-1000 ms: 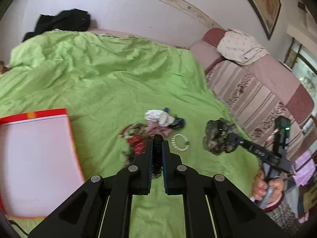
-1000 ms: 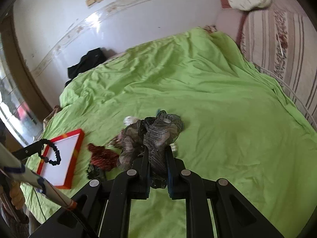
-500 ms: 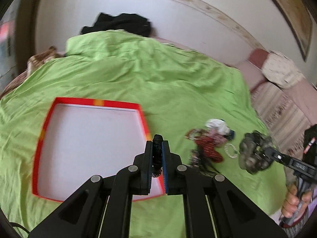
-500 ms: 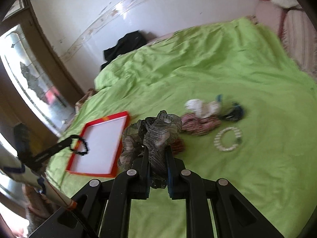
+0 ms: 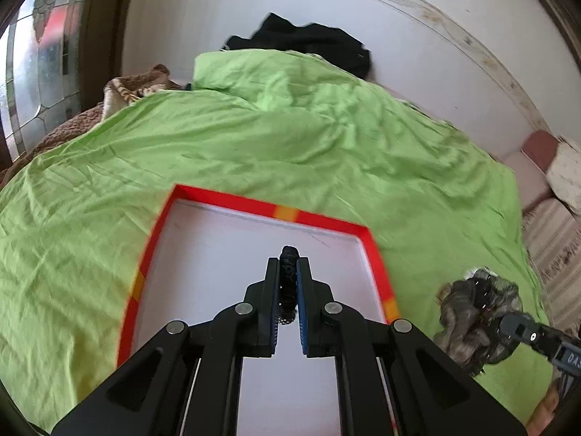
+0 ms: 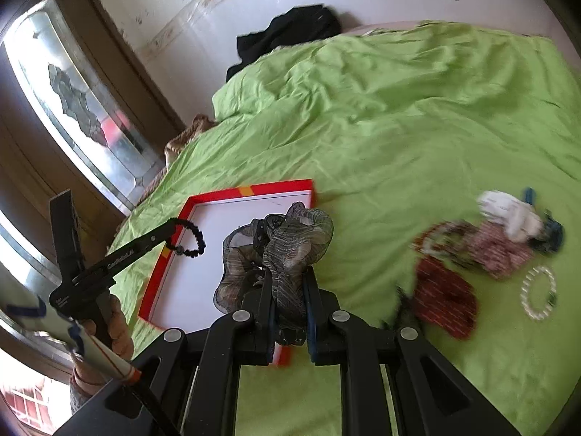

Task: Organize jewelry
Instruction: 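Carry the grey scrunchie in the right tool while the left tool carries the bracelet to the tray, then lower the grey scrunchie into the tray and open the right tool while the left tool releases the bracelet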

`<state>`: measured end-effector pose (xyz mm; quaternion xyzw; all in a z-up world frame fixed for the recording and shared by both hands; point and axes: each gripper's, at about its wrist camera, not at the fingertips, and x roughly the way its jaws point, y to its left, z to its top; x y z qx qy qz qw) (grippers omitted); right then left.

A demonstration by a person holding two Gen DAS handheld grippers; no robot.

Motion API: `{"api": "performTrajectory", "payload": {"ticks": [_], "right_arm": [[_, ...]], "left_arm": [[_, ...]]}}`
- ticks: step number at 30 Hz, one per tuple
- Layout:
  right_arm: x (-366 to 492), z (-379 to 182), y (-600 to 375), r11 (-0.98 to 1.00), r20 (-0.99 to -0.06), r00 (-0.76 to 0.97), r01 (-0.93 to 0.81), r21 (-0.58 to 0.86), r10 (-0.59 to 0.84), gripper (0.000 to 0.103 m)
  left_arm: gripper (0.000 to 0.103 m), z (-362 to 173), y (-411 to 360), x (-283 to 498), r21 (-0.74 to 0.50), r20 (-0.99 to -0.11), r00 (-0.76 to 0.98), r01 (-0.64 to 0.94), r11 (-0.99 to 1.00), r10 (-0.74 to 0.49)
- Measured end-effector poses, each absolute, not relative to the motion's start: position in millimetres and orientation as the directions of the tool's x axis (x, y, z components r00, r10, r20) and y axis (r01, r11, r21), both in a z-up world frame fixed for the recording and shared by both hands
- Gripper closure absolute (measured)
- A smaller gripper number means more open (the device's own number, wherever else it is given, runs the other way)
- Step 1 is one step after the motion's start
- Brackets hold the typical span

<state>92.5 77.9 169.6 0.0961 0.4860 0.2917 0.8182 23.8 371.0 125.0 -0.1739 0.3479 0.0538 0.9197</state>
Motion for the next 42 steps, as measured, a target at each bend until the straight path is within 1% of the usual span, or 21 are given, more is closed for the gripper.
{"api": "performTrajectory", "payload": {"ticks": [7,10,13,17,18,19,20,21,22,23,24,25,28,33,34,35,37,39,40,41,42], "right_arm": [[149,132,150,0.837,-0.788,0.330,-0.379,0.394,0.520,0.089],[172,114,173,0.849,-0.805,0.321,-0.369,0.379,0.499,0.089],[184,103,185,0.861,-0.818,0.326,-0.365,0.354,0.474,0.089],[196,90,192,0.878,-0.833,0.329,-0.344,0.333,0.445,0.086],[196,88,192,0.881,-0.835,0.330,-0.339,0.331,0.441,0.086],[197,86,192,0.884,-0.837,0.332,-0.334,0.328,0.435,0.085],[198,85,191,0.887,-0.838,0.336,-0.332,0.322,0.430,0.081],[198,86,191,0.889,-0.839,0.341,-0.333,0.314,0.424,0.074],[198,88,191,0.890,-0.839,0.346,-0.335,0.308,0.420,0.056],[196,91,190,0.892,-0.835,0.358,-0.338,0.302,0.418,0.041],[193,95,188,0.892,-0.827,0.373,-0.341,0.299,0.420,0.037],[190,101,187,0.890,-0.820,0.385,-0.347,0.296,0.423,0.035],[176,116,178,0.879,-0.810,0.387,-0.371,0.300,0.440,0.034],[129,105,152,0.909,-0.866,0.376,-0.375,0.183,0.329,0.034],[118,97,146,0.911,-0.880,0.355,-0.372,0.178,0.316,0.039],[110,91,141,0.911,-0.888,0.335,-0.368,0.184,0.314,0.058],[97,79,133,0.908,-0.905,0.277,-0.361,0.214,0.323,0.080],[85,71,127,0.893,-0.896,0.235,-0.349,0.284,0.377,0.086],[81,70,127,0.888,-0.892,0.230,-0.352,0.297,0.390,0.091],[76,70,128,0.881,-0.889,0.227,-0.363,0.302,0.398,0.093],[70,72,132,0.880,-0.890,0.239,-0.384,0.281,0.388,0.093]], "left_arm": [[0.095,99,417,58,-0.353,-0.647,0.762,-0.284,0.891,-0.014],[0.095,85,432,68,-0.364,-0.673,0.739,-0.325,0.873,-0.005],[0.095,73,438,73,-0.378,-0.700,0.714,-0.332,0.864,-0.032],[0.095,70,441,74,-0.394,-0.699,0.714,-0.334,0.856,-0.043],[0.092,70,441,74,-0.395,-0.698,0.715,-0.336,0.855,-0.041],[0.084,70,442,73,-0.398,-0.697,0.716,-0.338,0.853,-0.042],[0.077,71,442,73,-0.399,-0.697,0.716,-0.341,0.851,-0.039],[0.065,71,443,72,-0.398,-0.696,0.718,-0.347,0.850,-0.033],[0.058,72,443,71,-0.395,-0.693,0.721,-0.351,0.849,-0.024],[0.057,74,443,70,-0.392,-0.690,0.723,-0.357,0.848,-0.015],[0.055,76,442,69,-0.390,-0.691,0.723,-0.360,0.848,-0.011],[0.052,78,442,67,-0.394,-0.689,0.725,-0.359,0.846,-0.013],[0.048,86,438,62,-0.390,-0.681,0.732,-0.353,0.850,-0.009],[0.044,102,429,47,-0.366,-0.660,0.751,-0.337,0.867,0.014],[0.043,105,427,44,-0.362,-0.656,0.755,-0.335,0.870,0.018],[0.043,108,425,40,-0.357,-0.652,0.758,-0.332,0.873,0.022],[0.043,111,419,33,-0.344,-0.648,0.761,-0.323,0.882,0.027],[0.043,114,411,24,-0.312,-0.647,0.762,-0.313,0.897,0.041],[0.043,115,408,20,-0.293,-0.646,0.762,-0.308,0.905,0.051],[0.043,116,404,15,-0.272,-0.644,0.762,-0.305,0.913,0.063],[0.043,118,401,12,-0.250,-0.643,0.762,-0.304,0.919,0.077]]}}
